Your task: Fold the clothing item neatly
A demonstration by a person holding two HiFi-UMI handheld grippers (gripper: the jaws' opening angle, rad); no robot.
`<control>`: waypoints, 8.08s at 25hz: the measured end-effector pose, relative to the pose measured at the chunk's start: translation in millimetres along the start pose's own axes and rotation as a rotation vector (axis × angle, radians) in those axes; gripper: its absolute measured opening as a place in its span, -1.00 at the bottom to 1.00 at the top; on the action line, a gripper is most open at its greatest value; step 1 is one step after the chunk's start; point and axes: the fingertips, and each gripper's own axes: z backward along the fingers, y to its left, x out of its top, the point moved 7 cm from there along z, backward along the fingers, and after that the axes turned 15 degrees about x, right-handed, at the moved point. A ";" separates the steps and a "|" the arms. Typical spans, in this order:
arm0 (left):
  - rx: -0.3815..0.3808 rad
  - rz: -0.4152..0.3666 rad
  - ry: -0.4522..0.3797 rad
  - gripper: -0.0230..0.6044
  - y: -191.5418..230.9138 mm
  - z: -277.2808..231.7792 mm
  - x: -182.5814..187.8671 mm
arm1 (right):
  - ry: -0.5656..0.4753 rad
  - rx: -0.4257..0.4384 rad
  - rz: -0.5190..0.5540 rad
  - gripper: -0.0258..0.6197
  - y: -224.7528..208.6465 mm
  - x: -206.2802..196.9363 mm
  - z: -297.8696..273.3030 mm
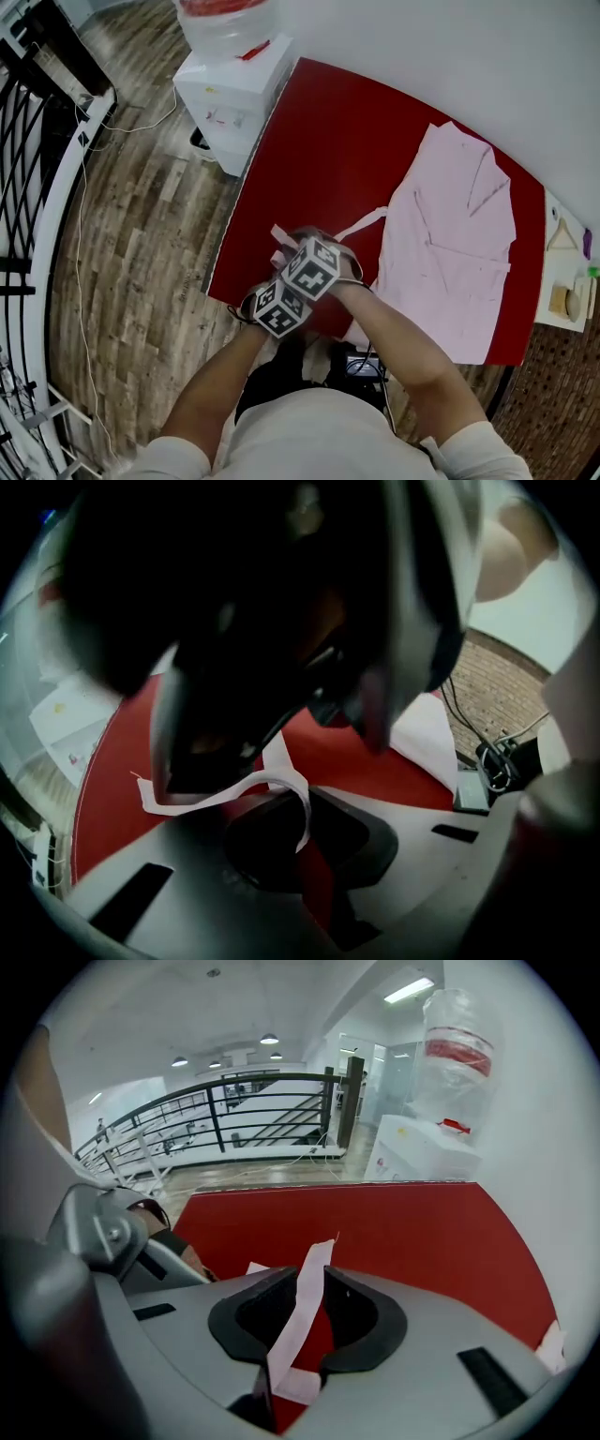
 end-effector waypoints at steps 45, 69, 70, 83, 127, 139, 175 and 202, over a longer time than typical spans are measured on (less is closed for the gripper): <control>0.075 -0.032 -0.159 -0.90 -68.5 -3.4 121.8 | -0.653 -0.458 -0.400 -0.84 -39.5 -106.4 237.3; -0.016 -0.276 -0.244 -0.90 -262.6 -71.7 256.5 | -0.847 -0.616 -0.718 -0.84 -44.3 -361.6 388.8; -0.021 -0.284 -0.247 -0.90 -269.1 -76.5 262.4 | -0.840 -0.624 -0.723 -0.84 -48.1 -370.1 393.2; -0.039 -0.275 -0.271 -0.89 -293.5 -124.6 302.6 | -0.715 -0.712 -0.853 -0.84 -106.3 -472.6 412.7; 0.164 0.153 0.005 -0.55 -153.2 -81.5 153.3 | -0.258 -0.346 -0.002 -0.55 -66.8 -328.0 276.3; 0.165 0.184 -0.036 -0.55 -147.6 -70.7 144.1 | 0.028 -0.205 0.213 -0.61 -36.6 -288.0 164.9; 0.108 -0.085 -0.088 -0.55 -149.1 -115.7 193.0 | 0.005 -0.451 0.082 -0.56 -42.6 -379.3 265.1; 0.074 -0.011 0.056 -0.55 -127.3 -136.5 143.0 | 0.567 -0.636 0.004 -0.85 -156.6 -525.3 344.1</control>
